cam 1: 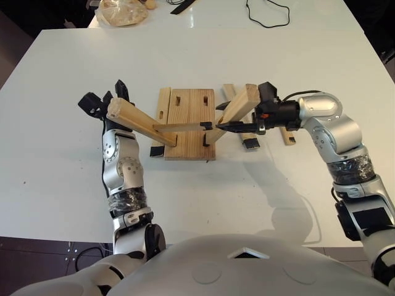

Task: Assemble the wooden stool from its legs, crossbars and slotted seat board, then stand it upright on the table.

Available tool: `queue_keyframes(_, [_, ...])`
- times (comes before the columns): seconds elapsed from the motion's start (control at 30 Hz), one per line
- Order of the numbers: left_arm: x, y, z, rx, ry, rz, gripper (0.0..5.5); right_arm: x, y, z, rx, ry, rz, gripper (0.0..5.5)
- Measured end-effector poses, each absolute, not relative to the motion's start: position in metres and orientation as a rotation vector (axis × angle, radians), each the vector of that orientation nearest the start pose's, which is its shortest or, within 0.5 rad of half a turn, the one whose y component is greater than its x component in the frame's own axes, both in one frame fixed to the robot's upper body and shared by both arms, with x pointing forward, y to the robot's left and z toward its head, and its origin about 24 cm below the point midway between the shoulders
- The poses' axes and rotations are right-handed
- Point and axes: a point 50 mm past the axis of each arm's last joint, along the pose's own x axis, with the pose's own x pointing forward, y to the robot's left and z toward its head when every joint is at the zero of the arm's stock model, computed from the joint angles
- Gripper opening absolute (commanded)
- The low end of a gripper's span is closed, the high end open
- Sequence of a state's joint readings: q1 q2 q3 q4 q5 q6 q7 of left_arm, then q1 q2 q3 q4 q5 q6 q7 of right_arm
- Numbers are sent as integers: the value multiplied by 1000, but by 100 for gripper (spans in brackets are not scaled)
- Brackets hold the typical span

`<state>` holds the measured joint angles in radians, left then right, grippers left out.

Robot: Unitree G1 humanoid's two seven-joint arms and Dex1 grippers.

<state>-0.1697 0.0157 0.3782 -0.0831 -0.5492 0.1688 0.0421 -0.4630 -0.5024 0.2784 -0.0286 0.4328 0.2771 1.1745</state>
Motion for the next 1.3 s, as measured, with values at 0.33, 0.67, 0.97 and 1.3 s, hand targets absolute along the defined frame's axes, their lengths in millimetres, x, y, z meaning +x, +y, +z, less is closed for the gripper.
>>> queue_keyframes(0.33, [251,230,223,-302,-515,-12,280,270,-102,133,-283,62,1460,200])
queue_keyframes(0.67, [208,147,237,111,-419,-603,280,270,-100,137,-331,118,1407,200])
queue_keyframes(0.97, [206,135,201,289,-176,-684,280,271,-102,137,-338,121,1385,200])
queue_keyframes(1.3, [205,138,148,277,18,-649,280,272,-100,136,-334,126,1375,200])
